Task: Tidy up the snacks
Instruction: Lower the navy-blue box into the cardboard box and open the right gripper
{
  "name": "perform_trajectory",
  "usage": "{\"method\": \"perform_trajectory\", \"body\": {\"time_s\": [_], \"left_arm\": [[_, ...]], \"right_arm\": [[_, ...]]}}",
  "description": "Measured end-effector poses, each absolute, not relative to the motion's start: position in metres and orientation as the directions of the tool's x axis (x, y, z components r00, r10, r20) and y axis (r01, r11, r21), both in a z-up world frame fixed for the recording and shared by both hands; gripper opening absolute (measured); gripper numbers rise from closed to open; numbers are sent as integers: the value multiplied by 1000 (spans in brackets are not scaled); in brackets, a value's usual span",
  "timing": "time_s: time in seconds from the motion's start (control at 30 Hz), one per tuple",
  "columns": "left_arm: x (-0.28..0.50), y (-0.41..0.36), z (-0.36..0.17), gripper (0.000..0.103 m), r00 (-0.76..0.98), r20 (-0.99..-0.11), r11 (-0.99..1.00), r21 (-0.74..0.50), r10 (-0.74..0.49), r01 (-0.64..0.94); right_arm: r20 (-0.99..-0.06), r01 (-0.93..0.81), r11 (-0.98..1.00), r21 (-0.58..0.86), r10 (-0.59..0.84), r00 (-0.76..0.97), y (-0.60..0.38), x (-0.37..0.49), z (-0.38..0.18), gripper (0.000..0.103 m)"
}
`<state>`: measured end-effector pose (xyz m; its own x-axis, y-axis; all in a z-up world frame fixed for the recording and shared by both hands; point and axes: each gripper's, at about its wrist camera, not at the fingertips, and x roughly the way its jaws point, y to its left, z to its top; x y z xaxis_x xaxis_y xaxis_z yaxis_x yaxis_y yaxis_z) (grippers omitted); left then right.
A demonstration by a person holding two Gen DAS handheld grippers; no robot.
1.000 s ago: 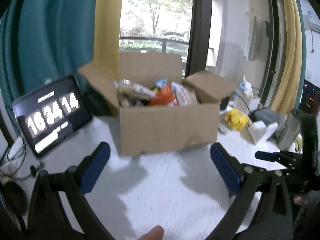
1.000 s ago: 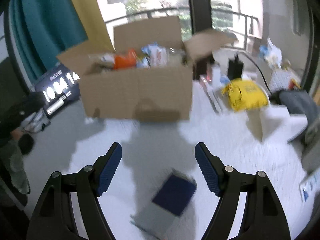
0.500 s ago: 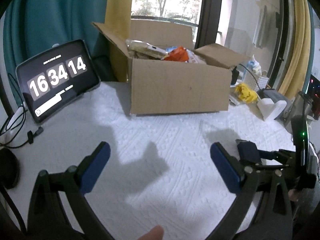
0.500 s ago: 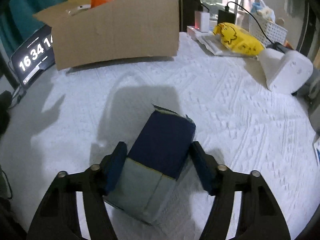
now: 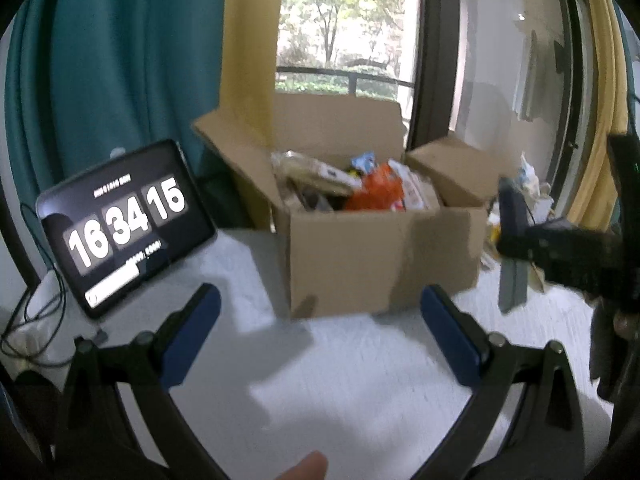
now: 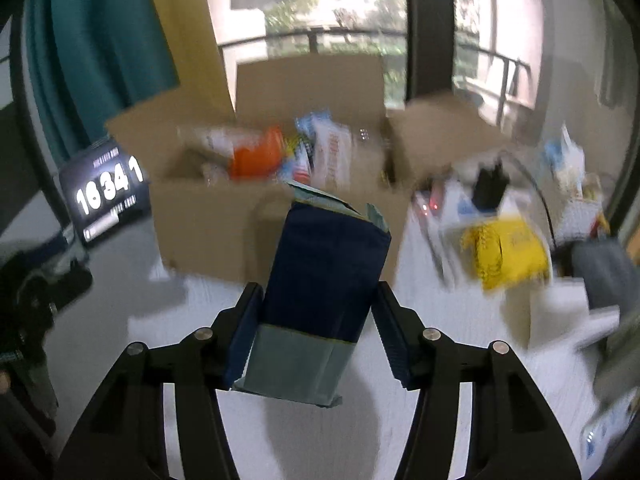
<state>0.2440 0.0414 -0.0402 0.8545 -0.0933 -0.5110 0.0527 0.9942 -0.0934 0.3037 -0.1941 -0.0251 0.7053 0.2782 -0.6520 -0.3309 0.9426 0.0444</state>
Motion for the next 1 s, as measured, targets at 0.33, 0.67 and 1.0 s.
{"method": "perform_trajectory", "body": {"time_s": [0.33,0.67,1.0], "left_arm": [[293,57,-18,101,884,-466,997,-71,-37,4],[327,74,-2,101,902,-430,996,-68,30,-66],[304,65,11,101,920,-390,994,-76,40,-76]], "right_arm": [[-549,-408,910,-72,306,778,-154,408,27,59],[-571,-437,895,-86,315,758,-128,485,20,66],[-539,-406,912,-62,312,783,-150,450,36,76]]}}
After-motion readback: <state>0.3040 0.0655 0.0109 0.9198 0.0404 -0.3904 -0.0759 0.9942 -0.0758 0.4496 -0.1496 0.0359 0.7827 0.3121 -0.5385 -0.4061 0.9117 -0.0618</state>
